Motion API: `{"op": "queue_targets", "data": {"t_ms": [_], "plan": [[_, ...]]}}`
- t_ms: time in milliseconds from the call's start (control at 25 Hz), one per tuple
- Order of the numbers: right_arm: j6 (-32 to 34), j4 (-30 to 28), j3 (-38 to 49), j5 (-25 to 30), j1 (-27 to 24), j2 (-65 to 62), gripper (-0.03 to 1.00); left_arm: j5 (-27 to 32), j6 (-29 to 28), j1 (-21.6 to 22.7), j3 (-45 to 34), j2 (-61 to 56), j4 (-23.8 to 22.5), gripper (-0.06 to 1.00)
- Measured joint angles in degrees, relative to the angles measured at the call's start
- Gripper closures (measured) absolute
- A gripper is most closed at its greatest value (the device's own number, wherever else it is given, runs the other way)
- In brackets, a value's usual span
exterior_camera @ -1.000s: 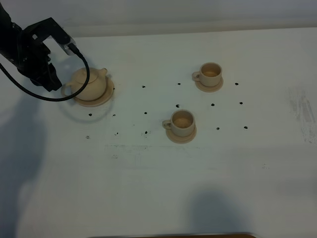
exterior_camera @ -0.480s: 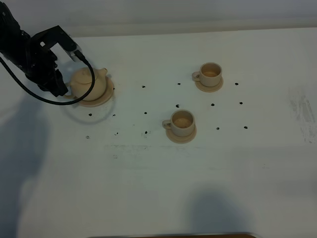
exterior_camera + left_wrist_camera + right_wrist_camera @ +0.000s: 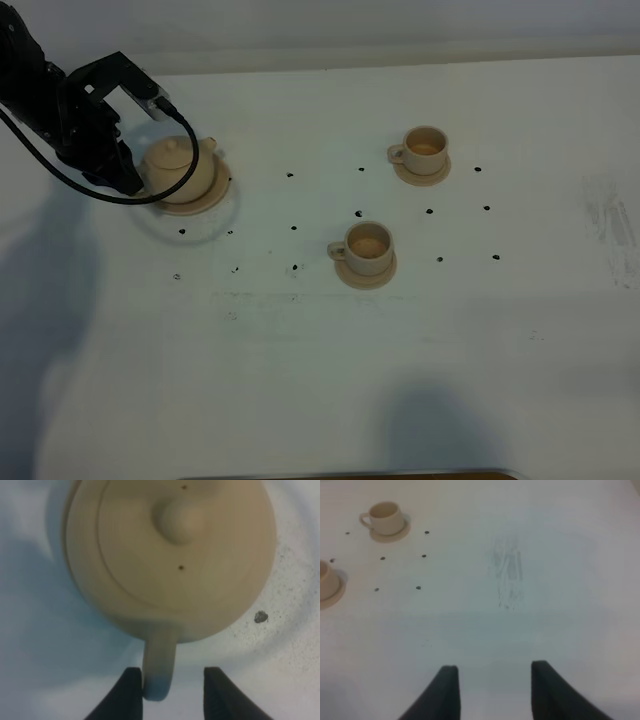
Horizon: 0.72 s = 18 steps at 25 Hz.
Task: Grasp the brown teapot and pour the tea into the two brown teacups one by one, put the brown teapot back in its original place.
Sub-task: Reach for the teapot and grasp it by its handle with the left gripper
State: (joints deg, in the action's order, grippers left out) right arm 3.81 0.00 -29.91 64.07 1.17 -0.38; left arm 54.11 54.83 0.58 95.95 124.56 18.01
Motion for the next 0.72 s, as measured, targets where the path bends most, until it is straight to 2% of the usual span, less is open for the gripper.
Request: {"op": "queue_targets", "data": {"t_ms": [320, 720], "plan": [[0.0, 0.0, 0.0, 0.0, 0.0, 0.0, 0.61, 0.64, -3.67, -0.47, 0.0, 0.18, -0.01, 0.66], [0.0, 0.0, 0.0, 0.0, 0.0, 0.0, 0.62, 4.83, -7.73, -1.09, 0.0, 0.18, 1.7, 0.66]]}}
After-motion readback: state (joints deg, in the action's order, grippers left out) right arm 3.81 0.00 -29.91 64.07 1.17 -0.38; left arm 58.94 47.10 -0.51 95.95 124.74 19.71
